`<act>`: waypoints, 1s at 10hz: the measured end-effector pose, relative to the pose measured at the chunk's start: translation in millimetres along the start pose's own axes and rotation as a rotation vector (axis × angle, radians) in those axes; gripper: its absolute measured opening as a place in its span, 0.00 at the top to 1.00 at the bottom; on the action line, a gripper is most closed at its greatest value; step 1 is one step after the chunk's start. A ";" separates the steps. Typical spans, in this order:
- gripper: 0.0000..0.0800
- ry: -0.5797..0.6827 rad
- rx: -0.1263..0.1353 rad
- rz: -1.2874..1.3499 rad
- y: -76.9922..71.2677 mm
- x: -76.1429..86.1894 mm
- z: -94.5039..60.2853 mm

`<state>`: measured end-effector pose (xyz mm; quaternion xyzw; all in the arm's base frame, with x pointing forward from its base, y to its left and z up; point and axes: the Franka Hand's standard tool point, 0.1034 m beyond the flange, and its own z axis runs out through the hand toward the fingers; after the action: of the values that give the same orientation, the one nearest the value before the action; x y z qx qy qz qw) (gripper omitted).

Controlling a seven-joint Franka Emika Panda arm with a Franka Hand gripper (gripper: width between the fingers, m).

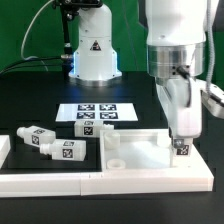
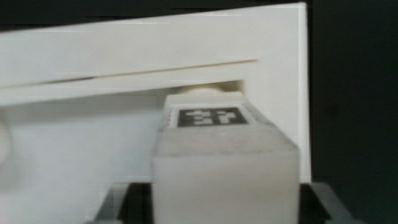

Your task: Assemble one leg

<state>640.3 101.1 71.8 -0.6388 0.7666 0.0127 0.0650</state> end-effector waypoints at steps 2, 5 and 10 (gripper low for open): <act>0.64 0.000 -0.003 0.037 0.5 -0.3 0.1; 0.57 0.001 -0.004 0.031 0.8 0.1 1.0; 0.20 -0.044 0.053 -0.099 -16.7 -8.8 -48.0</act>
Offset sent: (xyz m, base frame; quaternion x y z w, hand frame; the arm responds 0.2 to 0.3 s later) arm 0.0000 0.0000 0.0000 0.0000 0.0000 0.0000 1.0000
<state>654.2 101.7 121.4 -0.6735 0.7325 0.0034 0.0993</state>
